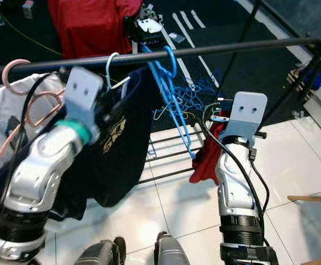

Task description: Hang hanger

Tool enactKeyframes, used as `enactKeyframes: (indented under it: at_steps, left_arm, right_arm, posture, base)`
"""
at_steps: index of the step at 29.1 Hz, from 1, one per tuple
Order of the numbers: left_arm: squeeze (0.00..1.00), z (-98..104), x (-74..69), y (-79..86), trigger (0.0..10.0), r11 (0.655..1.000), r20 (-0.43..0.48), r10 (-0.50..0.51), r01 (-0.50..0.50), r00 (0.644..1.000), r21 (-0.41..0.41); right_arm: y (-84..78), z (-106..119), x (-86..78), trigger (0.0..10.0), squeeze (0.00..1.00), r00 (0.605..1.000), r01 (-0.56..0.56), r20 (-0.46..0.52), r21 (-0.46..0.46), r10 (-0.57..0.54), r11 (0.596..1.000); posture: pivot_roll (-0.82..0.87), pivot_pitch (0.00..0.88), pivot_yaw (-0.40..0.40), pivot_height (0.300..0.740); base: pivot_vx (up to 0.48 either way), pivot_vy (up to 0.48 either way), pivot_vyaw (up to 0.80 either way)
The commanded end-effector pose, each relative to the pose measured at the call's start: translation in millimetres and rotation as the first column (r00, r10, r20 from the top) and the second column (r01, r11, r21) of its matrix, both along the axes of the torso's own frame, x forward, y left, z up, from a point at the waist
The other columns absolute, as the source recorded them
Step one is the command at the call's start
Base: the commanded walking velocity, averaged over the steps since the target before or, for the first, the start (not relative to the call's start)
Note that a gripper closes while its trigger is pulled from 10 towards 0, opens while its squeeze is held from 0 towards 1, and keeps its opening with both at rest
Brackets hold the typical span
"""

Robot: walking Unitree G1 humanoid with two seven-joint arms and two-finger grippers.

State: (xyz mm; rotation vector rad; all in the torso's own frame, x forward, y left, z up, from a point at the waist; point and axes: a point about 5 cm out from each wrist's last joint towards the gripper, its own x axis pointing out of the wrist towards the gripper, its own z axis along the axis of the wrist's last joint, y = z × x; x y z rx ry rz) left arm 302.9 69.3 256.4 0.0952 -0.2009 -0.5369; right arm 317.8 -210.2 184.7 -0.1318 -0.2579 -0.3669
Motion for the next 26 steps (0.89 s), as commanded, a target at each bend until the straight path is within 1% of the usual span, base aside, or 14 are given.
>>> enactKeyframes:
  at_steps: [1,2,4,8,9,10,11,12,13,15,16,18,20,26]
  left_arm:
    - [0.0,-3,-2.6,-4.1,10.0,1.0,-0.031,-0.026,0.026,0.999,-0.008]
    - [0.0,-3,-2.6,-4.1,10.0,1.0,-0.031,-0.026,0.026,0.999,-0.008]
    - [0.0,6,-7.3,-22.6,10.0,0.993,-0.051,-0.119,0.117,0.992,-0.034]
    - [0.0,7,-8.6,-23.7,10.0,0.991,-0.046,-0.132,0.132,0.99,-0.021]
    - [0.0,8,-9.9,-23.2,10.0,0.991,-0.042,-0.135,0.134,0.99,-0.003]
    - [0.03,7,-11.0,-22.9,10.0,0.991,-0.019,-0.119,0.12,0.993,0.06]
    - [0.03,7,-11.0,-22.9,10.0,0.991,-0.019,-0.119,0.12,0.993,0.06]
    - [1.0,5,-11.1,-23.9,10.0,0.99,-0.011,-0.088,0.088,0.996,0.11]
    - [1.0,4,-11.0,-26.8,10.0,0.985,0.012,-0.063,0.06,0.998,0.161]
    - [1.0,4,-11.0,-26.8,10.0,0.985,0.012,-0.063,0.06,0.998,0.161]
    - [1.0,4,-10.9,-29.0,10.0,0.981,0.029,-0.049,0.043,0.998,0.191]
    - [1.0,-4,-6.0,-39.9,10.0,0.965,0.035,0.0,-0.009,0.999,0.263]
    - [1.0,-13,-2.0,-50.8,10.0,0.954,0.022,0.028,-0.033,0.999,0.297]
    - [1.0,-18,-0.5,-60.9,10.0,0.953,-0.009,0.03,-0.026,0.999,0.301]
  right_arm:
    - [-4.5,0,-2.0,10.0,0.0,1.0,0.011,0.01,0.001,-0.011,1.0]
    - [-4.5,0,-2.0,10.0,0.0,1.0,0.011,0.01,0.001,-0.011,1.0]
    - [0.8,-2,-1.0,10.0,0.0,1.0,-0.009,0.005,0.002,0.009,1.0]
    - [2.3,-1,-0.9,10.0,0.0,1.0,-0.017,0.007,0.002,0.017,1.0]
    - [3.1,-1,-0.9,10.0,0.0,1.0,-0.021,0.008,0.001,0.021,1.0]
    - [3.8,-2,-0.8,10.0,0.0,1.0,-0.025,0.006,0.002,0.025,1.0]
    - [3.8,-2,-0.8,10.0,0.0,1.0,-0.025,0.006,0.002,0.025,1.0]
    - [5.3,-3,-0.7,10.0,0.0,1.0,-0.03,0.004,0.003,0.03,1.0]
    - [7.1,-3,-0.2,10.0,0.0,0.999,-0.036,0.003,0.005,0.036,0.999]
    - [7.1,-3,-0.2,10.0,0.0,0.999,-0.036,0.003,0.005,0.036,0.999]
    - [8.3,-4,0.0,10.0,0.0,0.999,-0.04,0.002,0.006,0.04,0.999]
    - [10.4,-4,0.9,10.0,0.0,0.999,-0.047,0.001,0.009,0.047,0.999]
    - [11.1,-5,1.7,10.0,0.0,0.999,-0.05,0.001,0.01,0.05,0.999]
    - [10.9,-4,1.8,10.0,0.0,0.999,-0.05,0.001,0.009,0.05,0.999]
  posture:
    - [-0.12,0.101,0.036,0.74]
    - [-0.12,0.101,0.036,0.74]
    - [-0.13,0.102,0.045,0.74]
    - [-0.13,0.103,0.045,0.74]
    - [-0.13,0.105,0.045,0.74]
    - [-0.12,0.107,0.046,0.74]
    - [-0.12,0.107,0.046,0.74]
    - [-0.12,0.107,0.046,0.74]
    - [-0.12,0.107,0.045,0.74]
    - [-0.12,0.107,0.045,0.74]
    - [-0.12,0.107,0.045,0.74]
    - [-0.11,0.106,0.045,0.74]
    - [-0.12,0.105,0.047,0.74]
    - [-0.12,0.105,0.047,0.74]
  base:
    - [0.0,0.0,0.0]
    - [0.0,0.0,0.0]
    - [0.0,0.0,0.0]
    - [0.0,0.0,0.0]
    - [0.0,0.0,0.0]
    - [0.0,0.0,0.0]
    - [0.0,0.0,0.0]
    - [0.0,0.0,0.0]
    - [0.0,0.0,0.0]
    - [0.0,0.0,0.0]
    - [0.0,0.0,0.0]
    - [0.0,0.0,0.0]
    - [0.0,0.0,0.0]
    - [0.0,0.0,0.0]
